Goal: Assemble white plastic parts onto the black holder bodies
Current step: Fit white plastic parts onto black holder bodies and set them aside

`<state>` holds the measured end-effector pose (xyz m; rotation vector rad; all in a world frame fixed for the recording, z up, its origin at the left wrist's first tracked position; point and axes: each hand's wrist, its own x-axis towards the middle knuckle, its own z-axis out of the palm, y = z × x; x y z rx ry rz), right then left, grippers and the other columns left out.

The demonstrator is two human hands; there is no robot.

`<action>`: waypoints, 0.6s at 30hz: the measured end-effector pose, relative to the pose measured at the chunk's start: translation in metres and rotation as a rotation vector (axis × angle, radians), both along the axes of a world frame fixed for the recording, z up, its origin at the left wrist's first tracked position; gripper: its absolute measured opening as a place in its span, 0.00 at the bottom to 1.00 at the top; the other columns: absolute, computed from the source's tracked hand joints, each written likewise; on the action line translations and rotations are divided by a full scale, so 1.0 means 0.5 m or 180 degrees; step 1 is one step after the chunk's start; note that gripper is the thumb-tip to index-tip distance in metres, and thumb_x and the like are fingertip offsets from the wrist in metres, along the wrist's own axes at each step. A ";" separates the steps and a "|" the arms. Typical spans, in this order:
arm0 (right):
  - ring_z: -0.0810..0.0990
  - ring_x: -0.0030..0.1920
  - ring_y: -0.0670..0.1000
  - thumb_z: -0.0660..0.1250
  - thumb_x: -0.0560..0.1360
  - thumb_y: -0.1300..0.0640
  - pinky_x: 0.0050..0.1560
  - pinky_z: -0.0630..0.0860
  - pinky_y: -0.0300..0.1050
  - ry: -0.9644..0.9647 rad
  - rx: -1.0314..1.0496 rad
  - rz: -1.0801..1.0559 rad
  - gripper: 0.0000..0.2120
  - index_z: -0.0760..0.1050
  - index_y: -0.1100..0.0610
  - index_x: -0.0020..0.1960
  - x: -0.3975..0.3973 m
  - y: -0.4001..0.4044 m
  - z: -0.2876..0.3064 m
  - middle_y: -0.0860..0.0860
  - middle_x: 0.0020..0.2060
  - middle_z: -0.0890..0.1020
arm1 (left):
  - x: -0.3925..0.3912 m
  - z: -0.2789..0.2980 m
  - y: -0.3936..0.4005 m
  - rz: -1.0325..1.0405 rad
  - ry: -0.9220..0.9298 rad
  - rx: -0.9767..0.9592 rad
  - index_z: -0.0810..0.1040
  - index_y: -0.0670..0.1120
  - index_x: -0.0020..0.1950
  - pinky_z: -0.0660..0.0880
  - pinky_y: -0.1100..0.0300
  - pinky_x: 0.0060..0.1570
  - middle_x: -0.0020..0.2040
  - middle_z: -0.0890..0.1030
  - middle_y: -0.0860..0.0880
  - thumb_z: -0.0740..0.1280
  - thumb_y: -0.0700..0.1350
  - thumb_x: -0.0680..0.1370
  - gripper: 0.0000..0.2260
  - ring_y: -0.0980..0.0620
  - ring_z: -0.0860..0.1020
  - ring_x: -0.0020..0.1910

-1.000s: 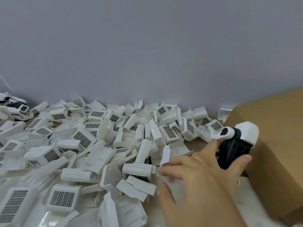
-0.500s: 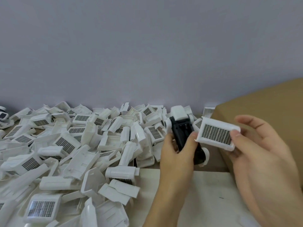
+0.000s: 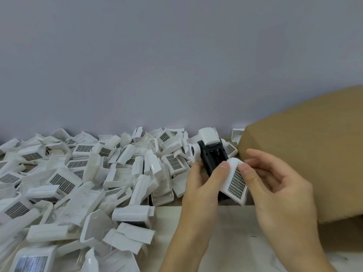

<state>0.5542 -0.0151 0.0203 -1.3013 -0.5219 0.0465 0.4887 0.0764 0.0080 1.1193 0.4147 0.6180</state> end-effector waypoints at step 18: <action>0.84 0.51 0.38 0.71 0.70 0.44 0.51 0.79 0.35 -0.0399 -0.0889 0.0099 0.20 0.82 0.44 0.61 -0.011 0.005 -0.015 0.37 0.49 0.86 | -0.004 0.021 -0.011 0.0401 0.0105 0.0154 0.82 0.56 0.60 0.75 0.50 0.65 0.56 0.85 0.54 0.58 0.52 0.84 0.13 0.53 0.82 0.60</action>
